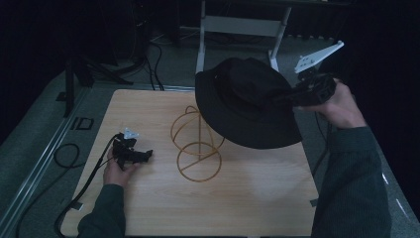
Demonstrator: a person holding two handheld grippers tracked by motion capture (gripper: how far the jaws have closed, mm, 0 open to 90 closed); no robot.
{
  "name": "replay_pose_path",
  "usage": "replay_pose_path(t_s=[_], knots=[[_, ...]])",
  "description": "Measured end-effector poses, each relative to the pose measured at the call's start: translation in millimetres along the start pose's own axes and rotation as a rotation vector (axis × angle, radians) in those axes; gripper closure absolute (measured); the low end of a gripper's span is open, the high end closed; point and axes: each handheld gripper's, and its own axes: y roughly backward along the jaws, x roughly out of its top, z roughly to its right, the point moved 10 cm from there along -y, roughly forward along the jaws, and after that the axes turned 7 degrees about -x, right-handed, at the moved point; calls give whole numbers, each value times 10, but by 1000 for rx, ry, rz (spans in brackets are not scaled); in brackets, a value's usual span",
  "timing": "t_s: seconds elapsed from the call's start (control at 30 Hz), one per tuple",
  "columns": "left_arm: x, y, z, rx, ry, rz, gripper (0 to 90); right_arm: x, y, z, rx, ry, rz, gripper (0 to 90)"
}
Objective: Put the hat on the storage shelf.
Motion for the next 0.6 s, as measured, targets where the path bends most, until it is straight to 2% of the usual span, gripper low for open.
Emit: replay_pose_path(t_s=[0.27,0.6], knots=[[1,-1,1,0,-1,-1,20,46,-40,-30,13,13,3,871],[1,0,1,-1,-1,-2,20,163,-184,-116,40,28,9,870]])
